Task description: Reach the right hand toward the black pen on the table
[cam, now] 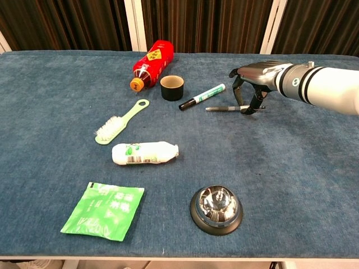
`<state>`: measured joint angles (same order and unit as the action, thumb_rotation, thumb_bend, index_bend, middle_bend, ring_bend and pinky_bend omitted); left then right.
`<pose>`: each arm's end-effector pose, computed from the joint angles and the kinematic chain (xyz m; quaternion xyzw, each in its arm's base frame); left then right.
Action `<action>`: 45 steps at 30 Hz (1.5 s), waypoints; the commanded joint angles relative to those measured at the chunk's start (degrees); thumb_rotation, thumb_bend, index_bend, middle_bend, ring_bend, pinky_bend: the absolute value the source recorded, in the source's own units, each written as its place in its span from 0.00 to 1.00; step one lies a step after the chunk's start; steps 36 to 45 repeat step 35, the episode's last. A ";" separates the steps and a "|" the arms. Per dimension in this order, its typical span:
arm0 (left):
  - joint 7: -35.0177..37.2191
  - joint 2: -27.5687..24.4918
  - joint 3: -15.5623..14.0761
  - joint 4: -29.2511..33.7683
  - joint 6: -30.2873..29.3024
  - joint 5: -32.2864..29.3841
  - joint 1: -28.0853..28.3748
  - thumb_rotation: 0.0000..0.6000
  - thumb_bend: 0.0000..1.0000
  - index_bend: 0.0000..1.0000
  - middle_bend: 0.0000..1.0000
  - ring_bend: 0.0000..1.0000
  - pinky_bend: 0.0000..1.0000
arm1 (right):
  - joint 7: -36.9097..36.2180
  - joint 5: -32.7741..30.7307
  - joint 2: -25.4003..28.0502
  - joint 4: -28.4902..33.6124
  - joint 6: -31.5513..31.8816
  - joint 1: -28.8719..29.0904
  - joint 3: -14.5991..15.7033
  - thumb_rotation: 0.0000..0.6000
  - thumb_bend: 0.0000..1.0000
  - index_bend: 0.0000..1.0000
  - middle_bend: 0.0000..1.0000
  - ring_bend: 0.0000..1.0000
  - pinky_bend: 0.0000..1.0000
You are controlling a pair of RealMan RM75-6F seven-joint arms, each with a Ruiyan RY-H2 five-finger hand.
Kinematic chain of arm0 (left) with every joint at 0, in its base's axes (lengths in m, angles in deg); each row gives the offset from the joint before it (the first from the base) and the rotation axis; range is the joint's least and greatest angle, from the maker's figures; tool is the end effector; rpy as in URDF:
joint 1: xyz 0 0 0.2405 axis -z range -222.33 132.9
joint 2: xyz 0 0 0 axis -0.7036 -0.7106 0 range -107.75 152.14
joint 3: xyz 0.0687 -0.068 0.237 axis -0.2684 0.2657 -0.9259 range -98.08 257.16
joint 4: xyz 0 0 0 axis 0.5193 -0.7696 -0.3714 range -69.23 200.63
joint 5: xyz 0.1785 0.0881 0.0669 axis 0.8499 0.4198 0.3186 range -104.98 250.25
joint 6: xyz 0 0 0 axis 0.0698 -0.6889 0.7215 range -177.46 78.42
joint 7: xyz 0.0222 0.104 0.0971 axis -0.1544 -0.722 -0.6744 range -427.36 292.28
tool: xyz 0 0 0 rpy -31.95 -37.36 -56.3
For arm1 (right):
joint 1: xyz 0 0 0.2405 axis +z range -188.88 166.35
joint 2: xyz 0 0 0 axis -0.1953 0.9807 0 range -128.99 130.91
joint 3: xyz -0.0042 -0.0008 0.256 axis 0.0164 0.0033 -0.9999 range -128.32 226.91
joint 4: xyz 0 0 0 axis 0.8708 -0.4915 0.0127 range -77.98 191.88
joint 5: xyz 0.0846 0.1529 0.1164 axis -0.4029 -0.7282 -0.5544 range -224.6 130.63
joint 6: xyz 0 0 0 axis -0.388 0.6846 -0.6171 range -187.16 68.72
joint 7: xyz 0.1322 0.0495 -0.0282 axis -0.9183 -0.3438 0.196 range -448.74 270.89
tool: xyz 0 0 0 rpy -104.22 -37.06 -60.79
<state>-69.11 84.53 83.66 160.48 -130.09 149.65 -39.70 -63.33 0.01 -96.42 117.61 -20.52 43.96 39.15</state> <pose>-0.3271 0.1843 0.1658 -0.5595 -0.4343 -0.3446 0.6162 -0.1577 -0.4181 -0.0529 0.7721 -0.3774 0.2449 0.4489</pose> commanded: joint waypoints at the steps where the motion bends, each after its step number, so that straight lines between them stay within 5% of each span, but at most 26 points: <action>1: -0.01 -0.09 0.07 0.07 0.15 -0.16 0.07 1.00 0.31 0.14 0.00 0.04 0.14 | -0.27 0.17 0.44 0.63 0.39 -0.15 -0.12 1.00 0.67 0.69 0.08 0.11 0.03; 22: 0.38 -0.04 0.02 -0.36 0.18 -0.16 0.02 1.00 0.31 0.14 0.00 0.04 0.14 | -18.71 14.78 19.91 30.60 16.49 -8.65 -8.83 1.00 0.67 0.71 0.08 0.12 0.06; 35: -0.89 0.29 -0.71 -2.63 -2.28 2.93 -0.53 1.00 0.31 0.14 0.00 0.04 0.14 | -14.49 8.68 20.86 26.68 10.35 -0.69 -13.46 1.00 0.67 0.71 0.08 0.12 0.06; 45: -0.89 0.29 -0.71 -2.63 -2.28 2.93 -0.53 1.00 0.31 0.14 0.00 0.04 0.14 | -14.49 8.68 20.86 26.68 10.35 -0.69 -13.46 1.00 0.67 0.71 0.08 0.12 0.06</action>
